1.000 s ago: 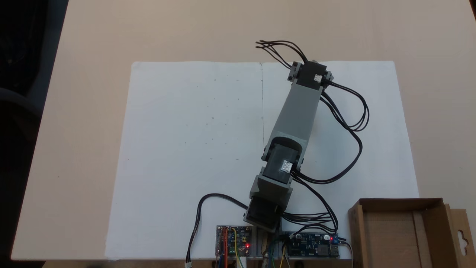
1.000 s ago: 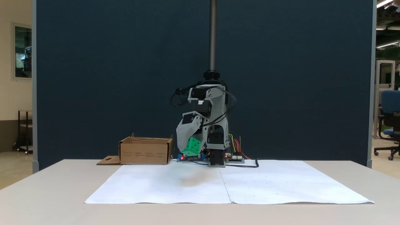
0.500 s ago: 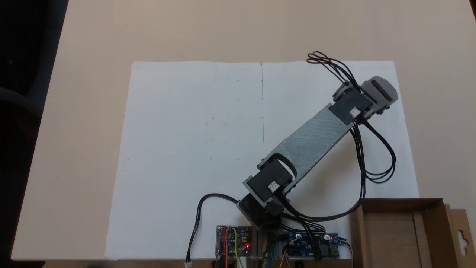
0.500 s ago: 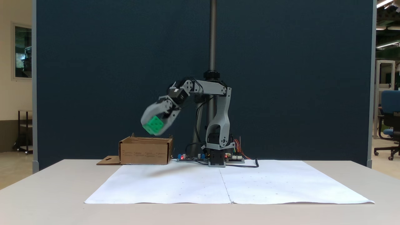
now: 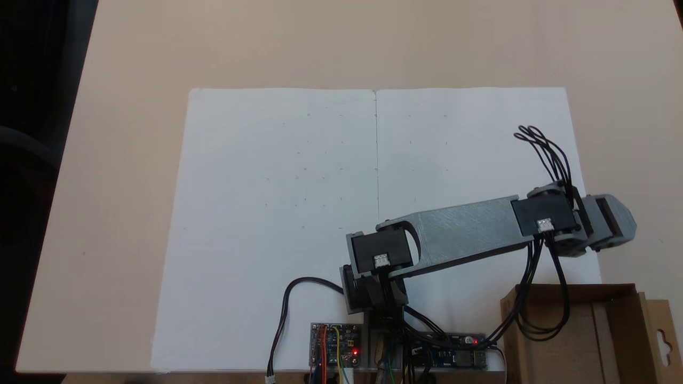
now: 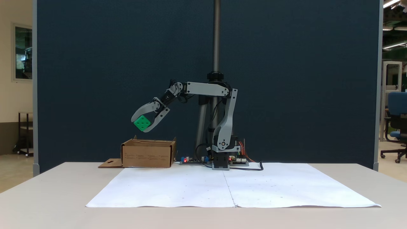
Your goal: Grasp a green dice and put it in the bin.
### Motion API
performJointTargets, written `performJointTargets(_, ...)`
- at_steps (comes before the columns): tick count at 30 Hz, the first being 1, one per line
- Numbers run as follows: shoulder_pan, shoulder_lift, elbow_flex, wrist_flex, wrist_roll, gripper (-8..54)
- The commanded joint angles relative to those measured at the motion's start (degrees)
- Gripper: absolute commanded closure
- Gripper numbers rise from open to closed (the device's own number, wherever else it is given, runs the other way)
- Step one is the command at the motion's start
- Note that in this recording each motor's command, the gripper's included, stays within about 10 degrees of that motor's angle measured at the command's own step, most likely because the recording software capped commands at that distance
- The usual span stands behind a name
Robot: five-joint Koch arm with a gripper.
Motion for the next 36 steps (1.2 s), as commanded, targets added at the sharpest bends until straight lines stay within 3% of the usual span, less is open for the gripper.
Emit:
performJointTargets(1, 3.3, 1.1, -2.4, -3.1, -5.4, 33.8)
performJointTargets(19, 22.7, -3.6, -2.4, 2.2, -14.9, 33.8)
performJointTargets(32, 26.1, -8.0, -0.1, 4.0, -19.2, 33.8)
performJointTargets(33, 26.1, -8.3, -0.1, 4.0, -19.2, 30.4)
performJointTargets(35, 26.1, -9.0, -0.2, 4.0, -19.1, 13.5)
performJointTargets(36, 26.1, -9.1, -0.2, 4.0, -19.1, 12.0)
